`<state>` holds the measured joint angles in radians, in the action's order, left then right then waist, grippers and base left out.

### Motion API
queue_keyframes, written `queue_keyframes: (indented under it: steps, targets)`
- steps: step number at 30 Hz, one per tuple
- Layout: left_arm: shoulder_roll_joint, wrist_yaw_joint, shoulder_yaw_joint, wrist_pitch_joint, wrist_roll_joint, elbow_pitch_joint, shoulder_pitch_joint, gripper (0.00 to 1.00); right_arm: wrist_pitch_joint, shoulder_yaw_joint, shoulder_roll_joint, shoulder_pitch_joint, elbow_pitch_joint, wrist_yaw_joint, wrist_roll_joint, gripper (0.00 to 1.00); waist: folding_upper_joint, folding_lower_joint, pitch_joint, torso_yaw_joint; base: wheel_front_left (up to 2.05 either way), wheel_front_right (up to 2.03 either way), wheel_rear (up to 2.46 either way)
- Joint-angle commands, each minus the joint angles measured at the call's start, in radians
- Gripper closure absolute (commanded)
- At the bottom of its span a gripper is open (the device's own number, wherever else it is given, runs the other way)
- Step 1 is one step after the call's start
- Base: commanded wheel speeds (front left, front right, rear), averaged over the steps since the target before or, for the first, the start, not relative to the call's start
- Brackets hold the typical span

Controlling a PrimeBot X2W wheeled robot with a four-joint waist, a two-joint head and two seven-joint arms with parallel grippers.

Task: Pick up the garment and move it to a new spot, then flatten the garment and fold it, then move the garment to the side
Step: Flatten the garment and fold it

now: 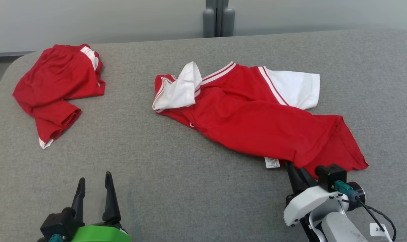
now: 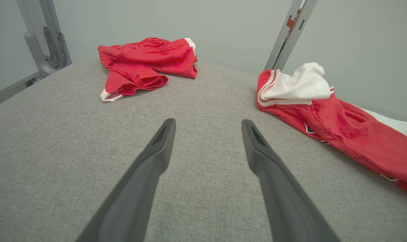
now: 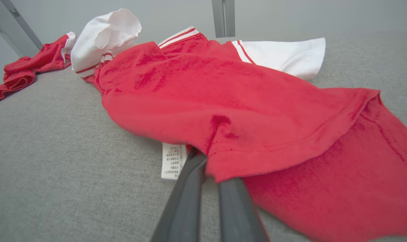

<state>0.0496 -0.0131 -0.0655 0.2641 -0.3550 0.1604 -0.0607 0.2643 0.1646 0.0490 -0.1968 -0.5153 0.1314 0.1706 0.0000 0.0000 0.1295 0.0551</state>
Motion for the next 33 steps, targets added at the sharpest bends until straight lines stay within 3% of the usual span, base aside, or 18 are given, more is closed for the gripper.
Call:
queue_keyframes:
  steps: [1,8,13,23,30,32,33]
  targets:
    - [0.002,0.000,0.004,0.001,0.009,-0.003,0.017,0.00,0.000,0.004,0.003,0.017,0.026,-0.001,0.007,1.00,0.0000,0.0000,0.001,-0.033,0.00,0.00,0.00]
    - [0.002,-0.002,0.011,0.001,0.016,-0.006,0.024,0.00,-0.010,0.030,0.003,0.075,0.088,-0.001,-0.028,1.00,0.0000,0.0000,0.005,-0.109,0.00,0.00,0.00]
    - [0.002,0.003,0.015,0.001,0.020,-0.004,0.030,0.00,-0.064,-0.008,0.022,0.139,0.122,-0.001,-0.042,1.00,0.0000,0.0000,0.016,-0.141,0.00,0.00,0.00]
    - [0.002,0.009,0.017,0.001,0.025,0.006,0.043,0.00,-0.078,-0.159,0.036,0.153,0.088,-0.001,-0.084,1.00,0.0000,0.0000,0.024,-0.152,0.00,0.00,0.00]
    - [0.002,0.011,0.011,0.001,0.026,0.010,0.048,0.00,-0.057,-0.197,0.035,0.100,0.081,-0.001,-0.108,1.00,0.0000,0.0000,0.022,-0.149,0.00,0.00,0.00]
    - [0.002,0.012,0.008,0.001,0.025,0.012,0.050,0.00,-0.053,-0.210,0.039,0.090,0.077,-0.001,-0.116,0.82,0.0000,0.0000,0.020,-0.145,0.00,0.00,0.00]
    - [0.002,0.011,0.007,0.001,0.024,0.012,0.051,0.00,-0.052,-0.221,0.040,0.090,0.075,-0.002,-0.124,0.16,0.0000,0.0000,0.020,-0.143,0.00,0.00,0.00]
